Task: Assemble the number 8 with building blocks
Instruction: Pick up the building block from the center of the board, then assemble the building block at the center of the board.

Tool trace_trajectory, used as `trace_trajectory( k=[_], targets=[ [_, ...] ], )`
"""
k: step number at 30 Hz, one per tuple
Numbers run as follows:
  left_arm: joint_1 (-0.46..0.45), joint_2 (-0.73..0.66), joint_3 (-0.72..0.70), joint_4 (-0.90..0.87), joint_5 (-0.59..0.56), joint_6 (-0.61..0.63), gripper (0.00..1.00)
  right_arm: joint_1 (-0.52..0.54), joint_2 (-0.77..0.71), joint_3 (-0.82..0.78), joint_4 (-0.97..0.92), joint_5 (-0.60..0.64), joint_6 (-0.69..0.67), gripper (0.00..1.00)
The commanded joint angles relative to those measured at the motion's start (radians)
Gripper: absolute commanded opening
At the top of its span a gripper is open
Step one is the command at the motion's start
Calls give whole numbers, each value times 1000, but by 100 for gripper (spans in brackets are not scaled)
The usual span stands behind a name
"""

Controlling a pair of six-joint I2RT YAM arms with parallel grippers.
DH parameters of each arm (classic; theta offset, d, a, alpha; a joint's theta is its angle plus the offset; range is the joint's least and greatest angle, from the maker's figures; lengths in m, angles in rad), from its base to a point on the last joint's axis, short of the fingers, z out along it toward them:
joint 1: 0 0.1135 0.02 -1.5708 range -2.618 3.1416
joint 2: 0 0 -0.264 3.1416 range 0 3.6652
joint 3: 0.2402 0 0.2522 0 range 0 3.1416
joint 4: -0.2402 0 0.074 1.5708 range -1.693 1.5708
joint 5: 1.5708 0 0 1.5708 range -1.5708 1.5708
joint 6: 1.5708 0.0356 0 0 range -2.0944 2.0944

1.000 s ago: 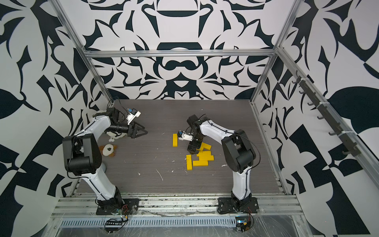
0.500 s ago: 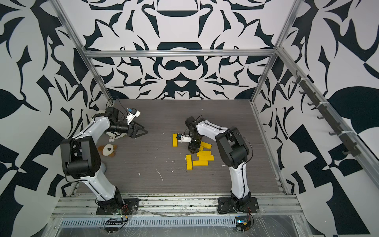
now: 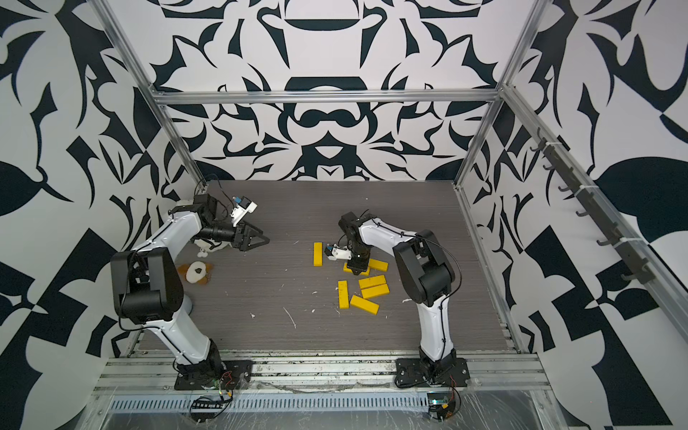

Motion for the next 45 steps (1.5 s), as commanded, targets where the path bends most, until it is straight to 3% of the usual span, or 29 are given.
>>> trace_trajectory(
  k=[1, 7, 10, 12, 17, 24, 33, 45],
  targets=[
    [-4, -21, -8, -2, 0, -4, 99, -3, -16, -2, 21, -8, -2, 11],
    [-9, -22, -7, 0, 0, -5, 99, -4, -62, 5, 98, -55, -36, 9],
    [-11, -21, -8, 2, -1, -5, 99, -3, -84, 5, 155, -69, -153, 9],
    [-11, -19, -6, 0, -3, -8, 99, -1, -83, 18, 218, -42, -205, 0],
    [-12, -16, -5, 4, -15, -17, 99, -8, -29, 100, 257, -21, -296, 0],
    [-33, -74, -51, 122, -85, -87, 99, -41, 67, 218, 201, -124, -358, 0],
    [-34, -95, -82, 178, -124, -118, 99, -29, 225, 436, 22, -97, -352, 0],
    [-34, -135, -114, 221, -130, -136, 99, -6, 258, 463, 15, -93, -298, 1]
  ],
)
